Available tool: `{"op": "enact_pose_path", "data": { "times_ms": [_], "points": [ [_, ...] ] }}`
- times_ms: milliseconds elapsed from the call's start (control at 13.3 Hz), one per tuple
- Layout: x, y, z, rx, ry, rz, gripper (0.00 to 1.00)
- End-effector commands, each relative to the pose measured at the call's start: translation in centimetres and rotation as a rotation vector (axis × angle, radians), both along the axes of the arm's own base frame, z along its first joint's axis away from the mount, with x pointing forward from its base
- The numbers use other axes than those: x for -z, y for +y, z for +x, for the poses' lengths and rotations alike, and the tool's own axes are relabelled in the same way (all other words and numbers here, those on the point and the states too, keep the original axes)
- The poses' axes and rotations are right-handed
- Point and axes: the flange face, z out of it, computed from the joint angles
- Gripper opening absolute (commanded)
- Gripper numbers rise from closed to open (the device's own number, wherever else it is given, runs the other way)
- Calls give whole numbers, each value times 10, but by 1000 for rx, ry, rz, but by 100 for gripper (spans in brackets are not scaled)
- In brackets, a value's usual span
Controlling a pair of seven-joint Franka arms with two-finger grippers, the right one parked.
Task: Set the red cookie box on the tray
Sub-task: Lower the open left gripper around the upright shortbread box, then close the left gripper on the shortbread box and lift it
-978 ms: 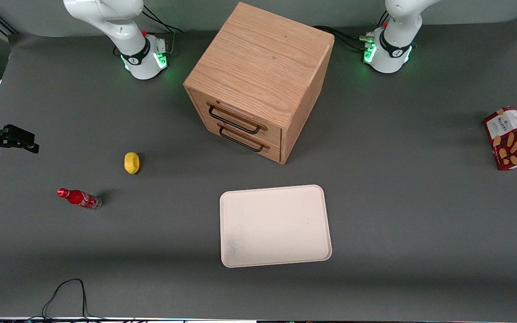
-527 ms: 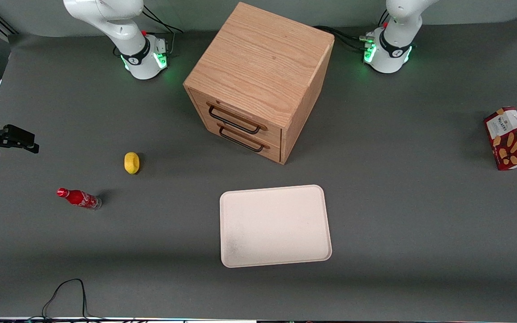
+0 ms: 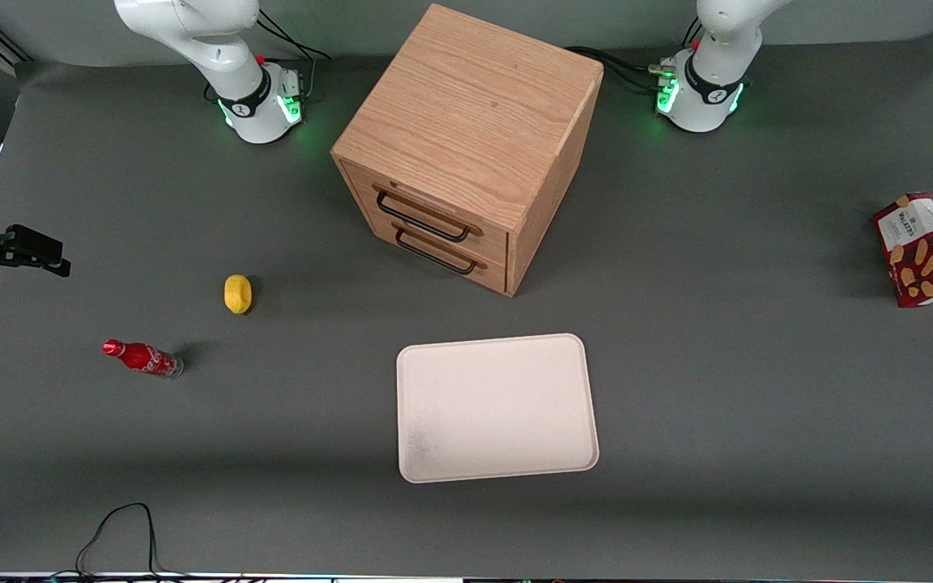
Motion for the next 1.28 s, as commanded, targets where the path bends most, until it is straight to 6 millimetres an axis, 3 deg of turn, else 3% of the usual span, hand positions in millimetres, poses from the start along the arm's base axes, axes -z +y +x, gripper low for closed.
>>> {"op": "enact_pose_path", "data": {
  "times_ms": [0,226,753,828,903,978,1204],
  "points": [
    [30,-10,-8,-28,-19,-6,99],
    [53,-13,-10,-31,-17,-12,99],
    [56,-13,-11,-29,-13,-13,98],
    [56,-13,-11,-29,-13,-13,90],
    [56,-14,-10,-21,-11,-11,57],
    [56,-15,-9,-13,-10,-10,1],
    [55,-15,-9,-11,-10,-10,0]
  ]
}}
